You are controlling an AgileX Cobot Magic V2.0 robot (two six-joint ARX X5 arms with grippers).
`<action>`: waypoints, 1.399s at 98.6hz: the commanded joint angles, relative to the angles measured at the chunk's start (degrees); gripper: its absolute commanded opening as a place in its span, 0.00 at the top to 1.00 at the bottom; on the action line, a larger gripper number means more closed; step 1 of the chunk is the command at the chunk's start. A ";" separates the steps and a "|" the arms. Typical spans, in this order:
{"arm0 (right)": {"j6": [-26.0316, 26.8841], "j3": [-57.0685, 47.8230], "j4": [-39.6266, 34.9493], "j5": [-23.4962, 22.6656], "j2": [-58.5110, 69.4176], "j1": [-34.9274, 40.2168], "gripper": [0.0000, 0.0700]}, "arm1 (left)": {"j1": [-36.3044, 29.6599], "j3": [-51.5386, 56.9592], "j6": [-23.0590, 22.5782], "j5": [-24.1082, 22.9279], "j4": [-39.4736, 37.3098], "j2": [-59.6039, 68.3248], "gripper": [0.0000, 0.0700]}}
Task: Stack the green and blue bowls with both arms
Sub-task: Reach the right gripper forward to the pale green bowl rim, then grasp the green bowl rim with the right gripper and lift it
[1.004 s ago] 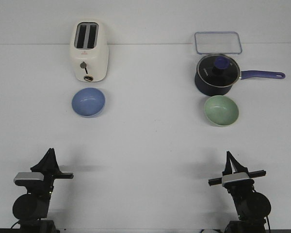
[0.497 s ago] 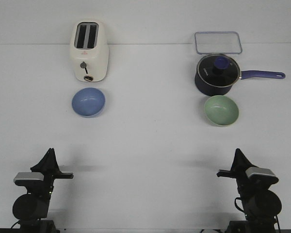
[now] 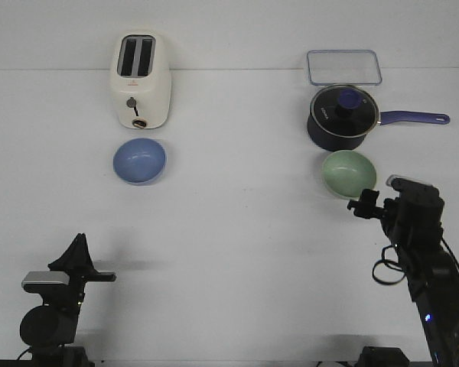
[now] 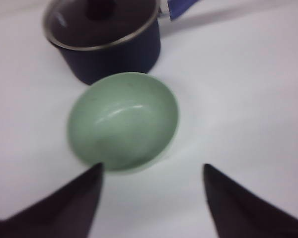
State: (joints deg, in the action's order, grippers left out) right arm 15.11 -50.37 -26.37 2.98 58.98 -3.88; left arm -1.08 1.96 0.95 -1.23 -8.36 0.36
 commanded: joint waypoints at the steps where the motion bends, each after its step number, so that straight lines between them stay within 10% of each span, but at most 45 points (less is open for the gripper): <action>1: -2.34 -3.58 0.39 -0.11 6.36 -1.25 0.29 | 0.04 -1.14 0.13 0.17 -0.70 -0.09 0.98; 42: -4.50 -17.79 1.01 -3.72 35.04 -5.25 0.32 | 0.04 -1.14 0.13 0.20 -0.72 -0.09 0.98; 62: -4.87 -18.67 0.74 -4.70 38.07 -5.25 1.00 | 0.04 -1.14 0.13 0.17 -0.72 -0.09 0.98; 111: -5.95 -18.73 -8.48 -17.92 16.59 -5.14 1.00 | 0.04 -1.14 0.13 0.20 -0.72 -0.09 0.98; 138: -5.90 -14.86 -16.00 -19.74 6.29 7.48 1.00 | 0.04 -1.14 0.13 0.17 -0.72 -0.09 0.98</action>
State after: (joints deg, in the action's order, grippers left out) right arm 9.21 -66.37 -42.06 -16.21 66.00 -0.05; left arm -1.08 1.96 0.95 -1.23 -8.36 0.36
